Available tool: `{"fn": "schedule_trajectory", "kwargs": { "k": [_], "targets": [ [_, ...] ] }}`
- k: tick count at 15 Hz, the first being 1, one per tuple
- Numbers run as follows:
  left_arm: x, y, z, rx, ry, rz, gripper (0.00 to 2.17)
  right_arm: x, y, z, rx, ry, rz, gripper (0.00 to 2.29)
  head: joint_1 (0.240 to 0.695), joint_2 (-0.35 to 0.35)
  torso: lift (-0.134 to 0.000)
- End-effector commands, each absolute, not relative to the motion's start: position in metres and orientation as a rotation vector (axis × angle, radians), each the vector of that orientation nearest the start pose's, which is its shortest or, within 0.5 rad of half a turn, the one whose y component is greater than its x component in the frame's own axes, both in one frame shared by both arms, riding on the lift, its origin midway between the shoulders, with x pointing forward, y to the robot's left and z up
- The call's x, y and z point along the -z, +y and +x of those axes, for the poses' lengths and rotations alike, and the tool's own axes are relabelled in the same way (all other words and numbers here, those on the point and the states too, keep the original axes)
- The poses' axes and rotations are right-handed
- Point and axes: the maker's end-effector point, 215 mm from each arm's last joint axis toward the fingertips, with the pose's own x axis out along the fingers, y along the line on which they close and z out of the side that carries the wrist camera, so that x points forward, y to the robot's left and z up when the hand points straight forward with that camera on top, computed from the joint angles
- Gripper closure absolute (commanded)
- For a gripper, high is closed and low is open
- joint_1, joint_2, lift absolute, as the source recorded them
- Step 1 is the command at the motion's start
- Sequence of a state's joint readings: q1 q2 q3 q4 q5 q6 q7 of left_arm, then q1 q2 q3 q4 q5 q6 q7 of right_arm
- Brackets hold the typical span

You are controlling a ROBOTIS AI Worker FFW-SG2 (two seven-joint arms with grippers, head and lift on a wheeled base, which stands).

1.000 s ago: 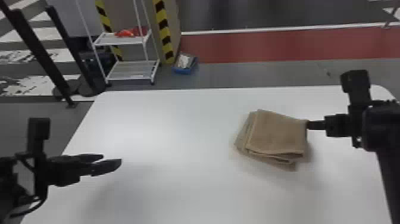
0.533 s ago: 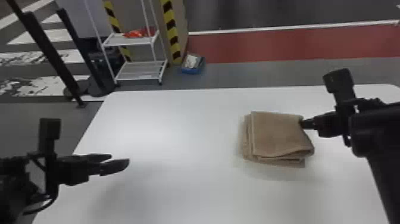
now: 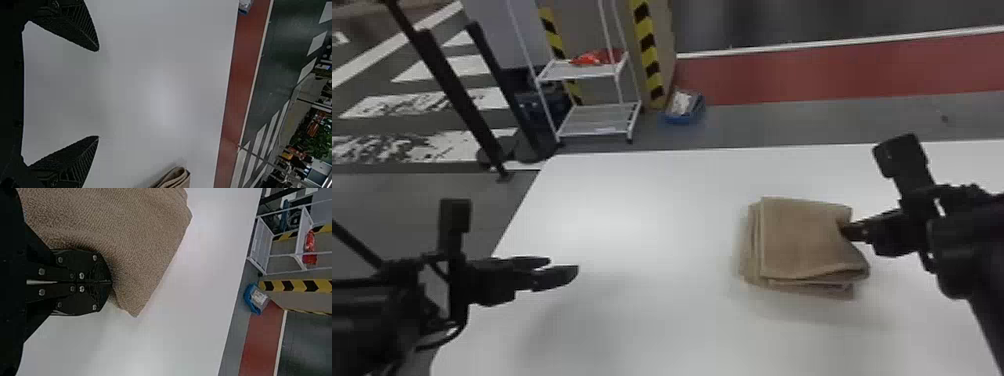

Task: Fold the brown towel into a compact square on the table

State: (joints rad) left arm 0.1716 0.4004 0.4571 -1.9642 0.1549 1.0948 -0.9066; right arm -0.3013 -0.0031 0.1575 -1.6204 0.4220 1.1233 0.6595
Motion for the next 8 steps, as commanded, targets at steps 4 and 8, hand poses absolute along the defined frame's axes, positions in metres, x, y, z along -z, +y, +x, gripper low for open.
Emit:
{"fn": "schedule_trajectory", "kwargs": {
  "k": [4, 8],
  "targets": [
    [0.400, 0.385, 0.427, 0.417, 0.735, -0.194, 0.09, 0.433, -0.134, 0.574, -0.470, 0.788, -0.171, 2.17, 0.695, 0.272, -0.123],
    [0.398, 0.382, 0.427, 0.427, 0.734, -0.196, 0.09, 0.435, -0.132, 0.558, -0.494, 0.776, -0.123, 2.16, 0.695, 0.270, -0.123]
  ]
}}
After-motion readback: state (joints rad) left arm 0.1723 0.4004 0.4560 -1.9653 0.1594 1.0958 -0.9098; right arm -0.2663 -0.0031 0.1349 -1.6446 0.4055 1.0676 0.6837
